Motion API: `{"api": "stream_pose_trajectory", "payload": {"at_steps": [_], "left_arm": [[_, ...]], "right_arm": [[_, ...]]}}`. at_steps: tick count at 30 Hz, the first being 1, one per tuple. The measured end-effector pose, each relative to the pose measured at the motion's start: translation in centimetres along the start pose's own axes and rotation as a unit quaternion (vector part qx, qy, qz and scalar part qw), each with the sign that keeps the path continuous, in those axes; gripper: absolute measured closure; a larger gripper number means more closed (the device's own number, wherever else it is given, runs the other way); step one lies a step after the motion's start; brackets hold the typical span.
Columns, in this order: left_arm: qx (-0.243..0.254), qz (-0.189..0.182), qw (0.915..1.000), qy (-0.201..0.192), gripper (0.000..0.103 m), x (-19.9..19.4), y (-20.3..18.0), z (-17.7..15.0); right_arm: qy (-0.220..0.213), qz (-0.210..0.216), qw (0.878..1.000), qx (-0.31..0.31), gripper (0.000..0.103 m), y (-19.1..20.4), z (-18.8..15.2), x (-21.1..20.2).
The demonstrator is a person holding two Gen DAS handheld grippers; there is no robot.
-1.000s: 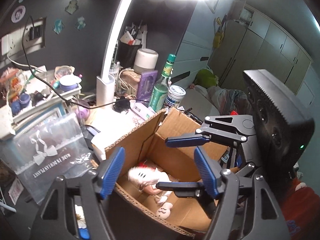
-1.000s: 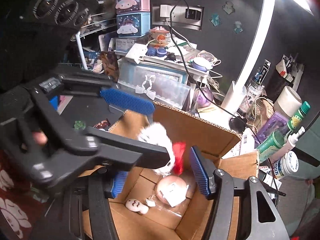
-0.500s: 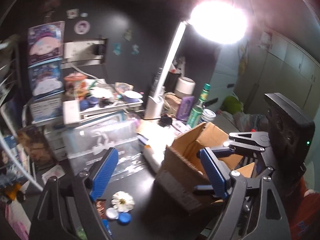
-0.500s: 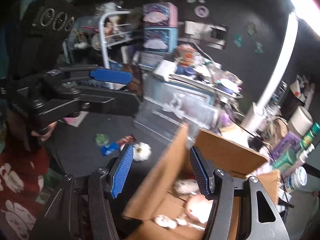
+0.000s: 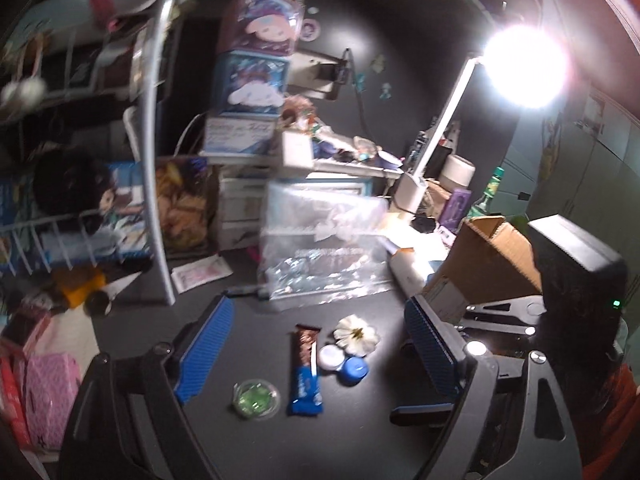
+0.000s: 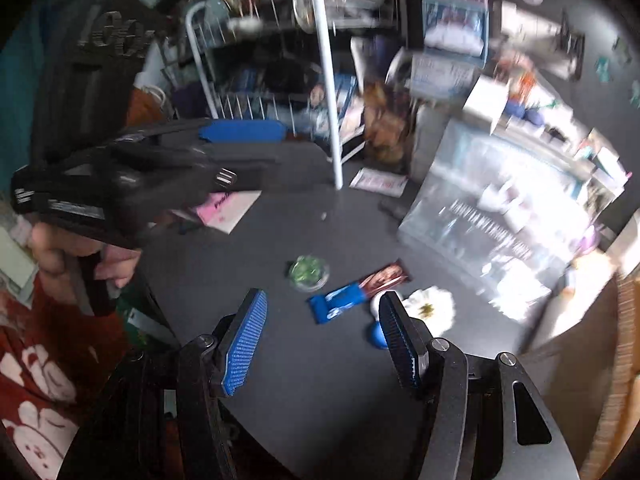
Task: Organize objects
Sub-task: 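Reach the right tool to the blue chocolate bar and grasp it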
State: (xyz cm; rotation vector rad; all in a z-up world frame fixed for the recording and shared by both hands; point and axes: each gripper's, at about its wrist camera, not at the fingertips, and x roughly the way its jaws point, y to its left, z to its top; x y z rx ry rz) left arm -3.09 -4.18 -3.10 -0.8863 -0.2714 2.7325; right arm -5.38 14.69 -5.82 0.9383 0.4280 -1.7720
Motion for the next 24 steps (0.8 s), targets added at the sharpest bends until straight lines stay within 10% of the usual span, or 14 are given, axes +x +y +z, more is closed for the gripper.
{"api": "stream_pose_trajectory", "payload": {"at_steps": [8,24], "left_arm": [[-0.058,0.01,0.9982,-0.011,0.017,-1.0,4.0,-3.7],[-0.048,-0.001,0.9986,-0.023,0.017,-2.0,4.4,-4.4]], "right_arm": [[0.017,0.02,0.996,0.08,0.048,-0.9,-0.9,7.9],[-0.011,-0.113,0.986,0.119,0.082,-1.6,-2.2,12.1]]}}
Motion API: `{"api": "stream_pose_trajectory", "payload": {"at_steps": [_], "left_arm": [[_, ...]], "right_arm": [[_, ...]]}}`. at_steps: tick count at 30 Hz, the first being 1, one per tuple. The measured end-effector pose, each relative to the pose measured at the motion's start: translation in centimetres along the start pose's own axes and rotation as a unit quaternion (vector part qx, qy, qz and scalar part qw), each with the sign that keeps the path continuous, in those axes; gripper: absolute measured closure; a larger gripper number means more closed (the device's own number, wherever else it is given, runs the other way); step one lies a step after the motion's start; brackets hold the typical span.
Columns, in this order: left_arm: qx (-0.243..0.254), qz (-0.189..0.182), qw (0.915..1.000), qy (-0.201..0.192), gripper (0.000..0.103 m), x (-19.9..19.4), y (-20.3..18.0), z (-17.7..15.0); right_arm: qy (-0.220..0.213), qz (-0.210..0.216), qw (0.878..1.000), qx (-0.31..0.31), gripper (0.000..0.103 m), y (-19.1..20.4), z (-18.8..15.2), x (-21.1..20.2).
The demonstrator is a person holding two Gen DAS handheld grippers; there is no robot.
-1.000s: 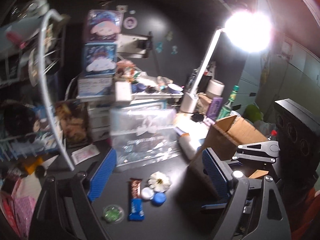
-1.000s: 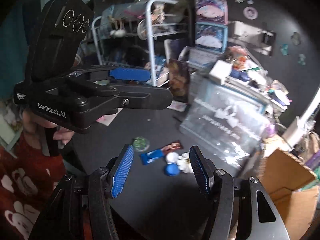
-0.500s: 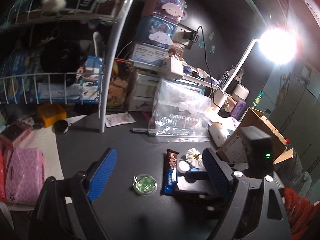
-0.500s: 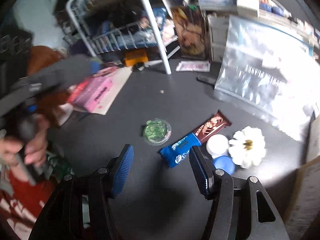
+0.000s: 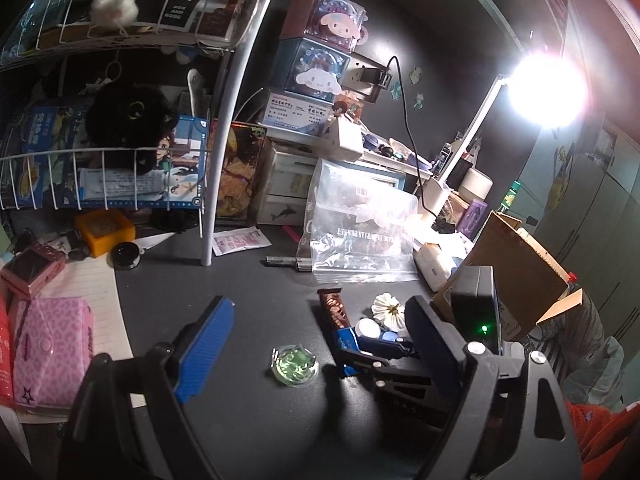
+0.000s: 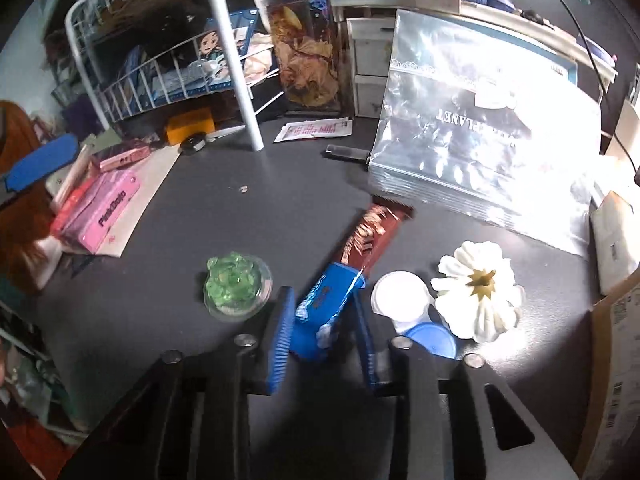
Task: Organize objects
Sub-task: 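Reach the right tool to the blue chocolate bar and grasp it, then carry the chocolate bar into the box and open the right tool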
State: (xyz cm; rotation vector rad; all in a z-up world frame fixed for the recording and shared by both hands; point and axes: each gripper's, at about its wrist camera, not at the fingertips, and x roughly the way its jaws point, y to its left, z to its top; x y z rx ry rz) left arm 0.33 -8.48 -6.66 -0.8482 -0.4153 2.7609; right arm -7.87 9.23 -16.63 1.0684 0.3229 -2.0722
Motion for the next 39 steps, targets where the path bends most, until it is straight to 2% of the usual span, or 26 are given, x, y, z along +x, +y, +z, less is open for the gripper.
{"api": "stream_pose_trajectory", "payload": {"at_steps": [6,8,10,11,13,15,17,19,25,30,33,38,39], "left_arm": [[0.006,0.007,1.0,0.003,0.017,0.2,-0.1,0.0],[0.005,0.007,1.0,0.003,0.017,0.2,-0.1,0.1],[0.007,0.005,1.0,0.002,0.017,0.1,-0.3,0.2],[0.009,0.005,0.9999,0.001,0.017,0.0,-0.4,0.2],[0.011,0.008,0.9999,0.0,0.017,-0.2,-0.4,0.3],[0.01,0.014,0.9998,0.0,0.017,-0.4,-0.3,0.2],[0.008,0.018,0.9998,0.0,0.017,-0.5,-0.2,0.2],[0.007,0.015,0.9998,0.005,0.017,-0.5,-0.1,0.1],[0.02,0.005,0.9993,0.031,0.017,0.4,-1.0,-0.2],[0.032,-0.041,0.998,0.036,0.018,0.4,-3.1,0.4],[0.045,-0.062,0.9963,0.038,0.028,0.4,-4.7,1.3],[0.059,-0.101,0.9926,0.034,0.042,0.4,-7.6,3.4],[0.06,-0.107,0.9919,0.034,0.048,0.5,-8.1,3.8]], "right_arm": [[0.025,0.015,0.999,-0.022,0.082,-0.3,-1.7,-1.7],[0.022,0.015,0.999,-0.02,0.081,-0.3,-1.9,-2.2],[0.014,0.007,1.0,-0.022,0.073,-0.2,-1.7,-2.1],[0.012,0.006,1.0,-0.021,0.073,-0.1,-1.7,-1.8],[0.015,0.007,1.0,-0.016,0.073,-0.1,-1.5,-1.1],[0.01,-0.011,1.0,-0.019,0.073,0.1,-1.4,-0.8],[0.006,-0.015,1.0,-0.019,0.077,0.0,-1.4,-0.7],[0.003,-0.006,1.0,-0.011,0.088,-0.3,-1.5,-0.9],[-0.013,0.032,0.999,-0.013,0.089,-0.5,-1.6,-2.9],[-0.052,0.102,0.993,-0.034,0.089,0.0,-0.5,-7.4],[-0.082,0.131,0.986,-0.062,0.089,0.7,0.4,-10.7],[-0.107,0.139,0.98,-0.093,0.089,0.9,1.4,-15.0],[-0.112,0.14,0.979,-0.097,0.089,0.7,1.5,-15.8]]}}
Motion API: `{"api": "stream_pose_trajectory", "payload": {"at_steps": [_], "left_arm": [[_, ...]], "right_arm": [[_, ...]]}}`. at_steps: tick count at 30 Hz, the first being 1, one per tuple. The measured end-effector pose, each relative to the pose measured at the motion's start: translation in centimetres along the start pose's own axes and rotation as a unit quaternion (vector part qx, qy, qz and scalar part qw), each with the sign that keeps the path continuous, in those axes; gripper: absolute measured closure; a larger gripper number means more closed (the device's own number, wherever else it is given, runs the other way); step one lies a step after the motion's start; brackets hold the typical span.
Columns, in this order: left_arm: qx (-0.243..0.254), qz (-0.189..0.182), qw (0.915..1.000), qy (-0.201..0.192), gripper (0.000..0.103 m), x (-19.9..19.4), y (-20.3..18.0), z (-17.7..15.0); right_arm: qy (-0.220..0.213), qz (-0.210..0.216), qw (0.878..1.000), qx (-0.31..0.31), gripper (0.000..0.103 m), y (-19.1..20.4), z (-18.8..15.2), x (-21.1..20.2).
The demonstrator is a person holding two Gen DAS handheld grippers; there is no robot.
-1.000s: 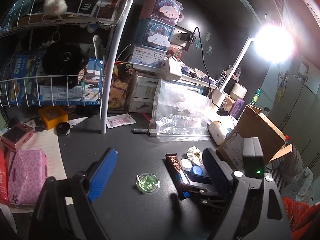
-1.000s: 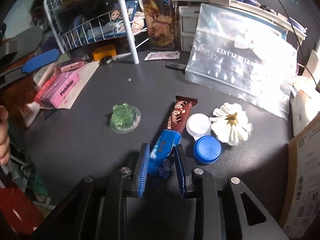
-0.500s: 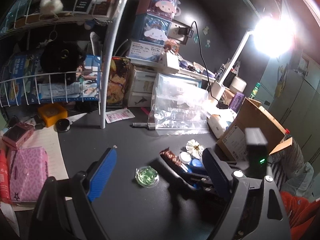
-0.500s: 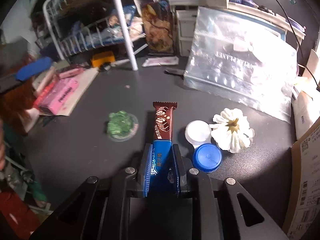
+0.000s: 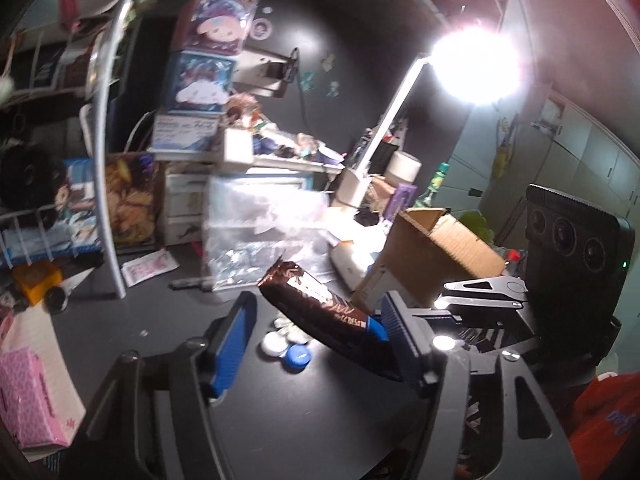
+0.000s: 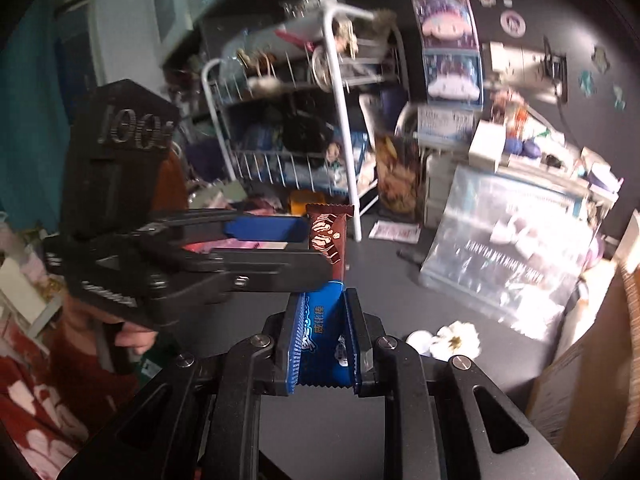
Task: Organize objects
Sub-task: 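Carry the chocolate bar into the box and open the right tool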
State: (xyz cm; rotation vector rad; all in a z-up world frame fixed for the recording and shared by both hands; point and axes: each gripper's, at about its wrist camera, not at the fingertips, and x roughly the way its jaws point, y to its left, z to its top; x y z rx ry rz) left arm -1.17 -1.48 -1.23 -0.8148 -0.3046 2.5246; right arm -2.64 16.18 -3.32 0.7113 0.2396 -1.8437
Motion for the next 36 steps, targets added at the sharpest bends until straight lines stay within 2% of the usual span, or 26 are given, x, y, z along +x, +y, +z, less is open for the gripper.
{"api": "stream_pose_trajectory", "payload": {"at_steps": [4,6,9,19,24,27,29,31,32,33,36], "left_arm": [[0.021,-0.028,0.9994,0.0,0.06,0.9,-2.6,1.9],[0.034,-0.031,0.9989,0.003,0.062,1.7,-3.9,3.0],[0.047,-0.047,0.9977,0.012,0.065,3.5,-5.9,4.5],[0.077,-0.1,0.9894,0.072,0.066,11.9,-12.7,8.2],[0.087,-0.108,0.9852,0.101,0.066,14.8,-14.9,8.6],[0.088,-0.106,0.984,0.113,0.066,15.9,-15.2,8.6],[0.091,-0.102,0.9841,0.113,0.063,16.0,-15.5,8.4],[0.097,-0.098,0.9847,0.107,0.04,15.7,-15.5,8.3],[0.1,-0.097,0.9853,0.099,0.035,15.4,-15.6,8.3],[0.101,-0.096,0.9861,0.09,0.029,14.9,-15.5,8.4],[0.098,-0.087,0.9886,0.074,0.027,13.5,-14.8,8.8]], "right_arm": [[-0.014,-0.009,1.0,-0.01,0.089,-0.8,0.9,-3.1],[-0.018,-0.015,1.0,-0.008,0.089,-1.7,1.1,-4.2],[-0.015,-0.05,0.999,0.001,0.089,-3.3,1.2,-6.2],[-0.019,-0.104,0.992,0.065,0.089,-10.5,-0.3,-12.7],[-0.01,-0.12,0.988,0.099,0.089,-13.4,-1.4,-14.6],[-0.009,-0.11,0.988,0.108,0.089,-14.4,-1.9,-15.1],[-0.003,-0.112,0.988,0.106,0.089,-14.7,-2.1,-15.2],[0.006,-0.122,0.987,0.104,0.087,-14.8,-2.3,-15.2],[0.006,-0.132,0.986,0.104,0.085,-14.8,-2.3,-15.2],[0.006,-0.138,0.985,0.102,0.079,-14.8,-2.4,-15.1],[0.009,-0.139,0.985,0.106,0.076,-15.0,-2.3,-14.9]]}}
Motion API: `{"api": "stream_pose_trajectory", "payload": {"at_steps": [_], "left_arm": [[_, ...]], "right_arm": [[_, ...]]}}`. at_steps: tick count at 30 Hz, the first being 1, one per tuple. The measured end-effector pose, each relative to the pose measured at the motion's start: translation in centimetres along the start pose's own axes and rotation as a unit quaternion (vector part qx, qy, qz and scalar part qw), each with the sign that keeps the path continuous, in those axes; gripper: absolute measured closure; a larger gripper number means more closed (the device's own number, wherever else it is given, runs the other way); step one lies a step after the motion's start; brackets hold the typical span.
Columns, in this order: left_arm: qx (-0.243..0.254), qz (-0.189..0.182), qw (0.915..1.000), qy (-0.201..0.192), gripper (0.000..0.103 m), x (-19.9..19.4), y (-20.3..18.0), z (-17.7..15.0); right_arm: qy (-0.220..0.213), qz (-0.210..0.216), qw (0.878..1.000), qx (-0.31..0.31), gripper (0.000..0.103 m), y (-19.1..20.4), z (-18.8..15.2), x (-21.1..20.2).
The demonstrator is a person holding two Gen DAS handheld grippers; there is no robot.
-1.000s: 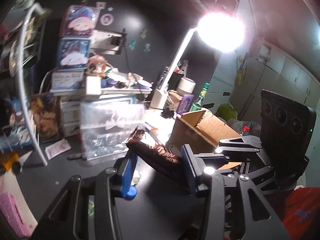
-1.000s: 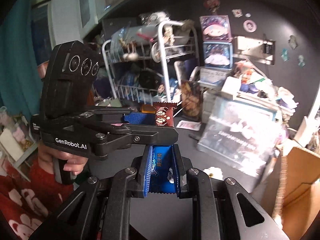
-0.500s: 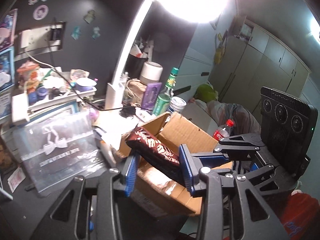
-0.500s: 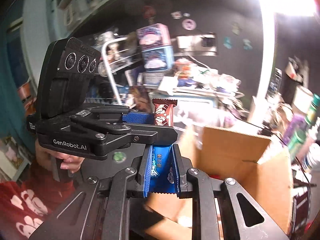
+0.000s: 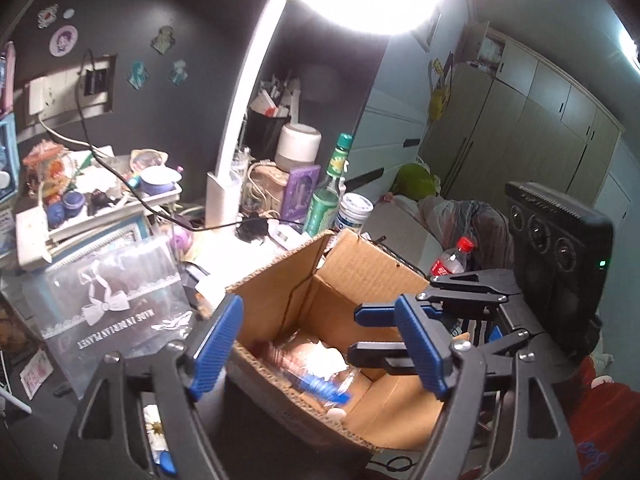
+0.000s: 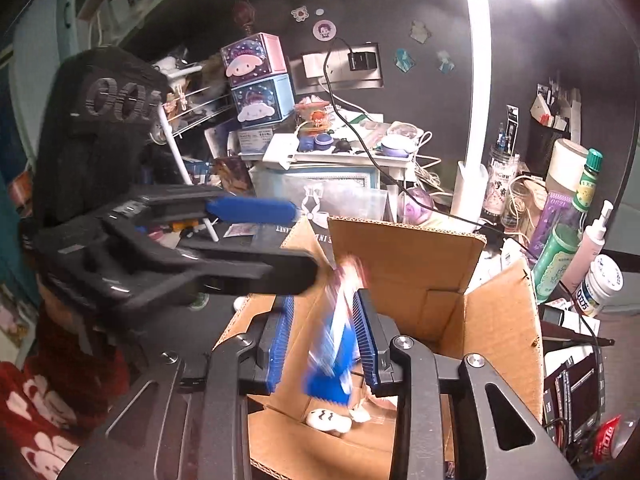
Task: Organize objects
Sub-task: 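Carry the chocolate bar into the box and open the right tool, then reach the right tool to the white flower and grasp it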
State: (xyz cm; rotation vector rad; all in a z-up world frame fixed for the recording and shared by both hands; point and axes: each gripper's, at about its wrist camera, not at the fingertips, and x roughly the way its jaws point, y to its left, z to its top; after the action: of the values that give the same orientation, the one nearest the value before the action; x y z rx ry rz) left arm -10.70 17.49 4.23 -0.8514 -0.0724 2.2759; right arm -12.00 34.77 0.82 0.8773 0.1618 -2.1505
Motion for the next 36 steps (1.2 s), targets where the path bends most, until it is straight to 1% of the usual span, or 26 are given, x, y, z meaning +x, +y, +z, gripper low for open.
{"api": "stream_pose_trajectory", "payload": {"at_steps": [4,8,12,15,17,22,26,28,29,30,31,32,33,36], "left_arm": [[-0.005,0.023,0.9995,-0.022,0.025,-2.6,1.2,-0.4],[-0.012,0.058,0.9971,-0.048,0.022,-5.9,2.8,-1.5],[-0.019,0.103,0.9918,-0.073,0.02,-9.2,4.5,-3.1],[-0.026,0.135,0.9871,-0.082,0.018,-11.1,5.9,-4.6],[-0.033,0.155,0.9837,-0.085,0.018,-12.0,6.8,-5.9],[-0.045,0.186,0.9776,-0.087,0.018,-13.7,9.1,-9.3],[-0.044,0.204,0.9744,-0.084,0.018,-14.3,10.7,-11.9],[-0.049,0.202,0.9747,-0.081,0.018,-14.4,11.3,-13.0],[-0.052,0.199,0.9753,-0.081,0.018,-14.4,11.6,-13.5],[-0.054,0.195,0.976,-0.08,0.018,-14.4,11.9,-13.9],[-0.057,0.192,0.9765,-0.08,0.018,-14.4,12.1,-14.3],[-0.06,0.189,0.9769,-0.079,0.018,-14.4,12.4,-14.6],[-0.064,0.188,0.977,-0.078,0.018,-14.4,12.6,-14.8],[-0.073,0.185,0.977,-0.077,0.018,-14.3,13.3,-15.3]], "right_arm": [[0.002,-0.002,1.0,0.001,0.076,0.2,0.3,0.3],[-0.004,-0.005,1.0,-0.012,0.076,1.5,0.9,0.4],[-0.017,0.01,0.999,-0.029,0.076,4.0,1.7,0.8],[-0.02,0.032,0.998,-0.051,0.076,6.7,2.1,1.7],[-0.017,0.051,0.996,-0.064,0.076,8.7,2.1,2.8],[0.004,0.1,0.992,-0.077,0.076,13.2,1.4,6.8],[0.034,0.108,0.991,-0.073,0.076,15.5,-0.1,10.8],[0.049,0.1,0.991,-0.07,0.076,16.0,-1.1,12.6],[0.054,0.088,0.992,-0.071,0.076,16.1,-1.6,13.5],[0.057,0.066,0.993,-0.076,0.076,16.2,-2.1,14.5],[0.068,0.027,0.995,-0.071,0.076,16.2,-2.5,15.2],[0.071,0.008,0.995,-0.075,0.075,16.1,-3.0,16.0],[0.074,-0.001,0.994,-0.085,0.075,15.8,-3.4,17.0],[0.091,-0.043,0.992,-0.081,0.075,14.2,-4.0,19.5]]}}
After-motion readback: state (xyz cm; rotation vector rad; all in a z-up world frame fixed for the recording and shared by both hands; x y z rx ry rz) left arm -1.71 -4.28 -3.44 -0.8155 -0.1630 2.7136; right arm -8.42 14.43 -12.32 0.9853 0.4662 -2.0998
